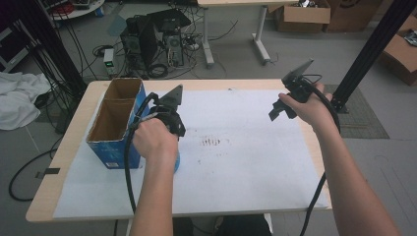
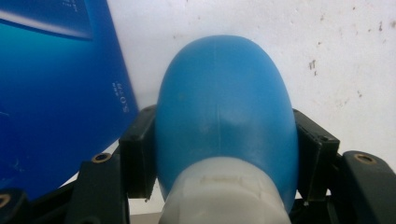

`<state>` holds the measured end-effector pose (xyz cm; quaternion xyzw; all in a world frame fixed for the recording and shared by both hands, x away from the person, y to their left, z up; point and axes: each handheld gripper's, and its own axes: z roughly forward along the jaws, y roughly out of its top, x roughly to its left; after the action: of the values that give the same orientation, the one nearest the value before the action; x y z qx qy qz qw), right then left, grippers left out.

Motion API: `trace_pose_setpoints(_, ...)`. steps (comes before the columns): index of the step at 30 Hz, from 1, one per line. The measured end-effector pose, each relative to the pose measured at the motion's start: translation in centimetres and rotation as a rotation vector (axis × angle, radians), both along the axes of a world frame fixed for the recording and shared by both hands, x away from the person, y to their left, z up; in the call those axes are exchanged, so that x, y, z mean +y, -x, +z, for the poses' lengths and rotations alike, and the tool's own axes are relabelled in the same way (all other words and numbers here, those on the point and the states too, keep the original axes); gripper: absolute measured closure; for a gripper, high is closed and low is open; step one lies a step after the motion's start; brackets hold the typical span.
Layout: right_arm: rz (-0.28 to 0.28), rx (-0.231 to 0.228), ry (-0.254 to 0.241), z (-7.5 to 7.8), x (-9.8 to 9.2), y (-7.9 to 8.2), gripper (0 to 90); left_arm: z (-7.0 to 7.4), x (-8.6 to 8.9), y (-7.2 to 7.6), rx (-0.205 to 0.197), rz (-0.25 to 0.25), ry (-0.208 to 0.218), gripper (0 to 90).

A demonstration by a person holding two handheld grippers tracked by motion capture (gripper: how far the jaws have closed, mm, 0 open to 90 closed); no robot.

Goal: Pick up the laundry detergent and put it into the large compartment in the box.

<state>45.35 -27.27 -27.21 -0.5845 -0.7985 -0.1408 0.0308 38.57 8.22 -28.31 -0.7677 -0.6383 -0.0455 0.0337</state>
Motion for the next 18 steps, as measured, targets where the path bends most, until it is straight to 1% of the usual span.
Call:
trace_pose_setpoints(6,0.002,-0.002,-0.001,0.0,0.1,0.0,17.3,0.1,0.1,-0.1,0.000,-0.011,0.004,37.8)
trace_pose_setpoints(10,0.001,0.001,0.000,0.0,0.3,0.0,17.3,0.1,0.1,-0.1,0.007,-0.022,-0.002,37.9)
trace_pose_setpoints(13,0.004,-0.001,0.003,0.1,0.4,0.0,17.2,0.1,0.0,-0.1,0.010,-0.026,0.003,37.9)
trace_pose_setpoints(14,0.006,-0.001,0.003,0.1,0.4,0.0,17.1,0.3,0.0,-0.1,0.009,-0.022,0.017,37.9)
trace_pose_setpoints(16,0.004,-0.002,0.004,0.1,0.4,0.0,17.1,0.7,0.0,-0.2,0.019,-0.035,0.020,37.9)
trace_pose_setpoints(18,0.003,-0.003,0.003,0.1,0.4,-0.1,17.2,1.1,-0.1,-0.2,0.018,-0.040,0.018,37.9)
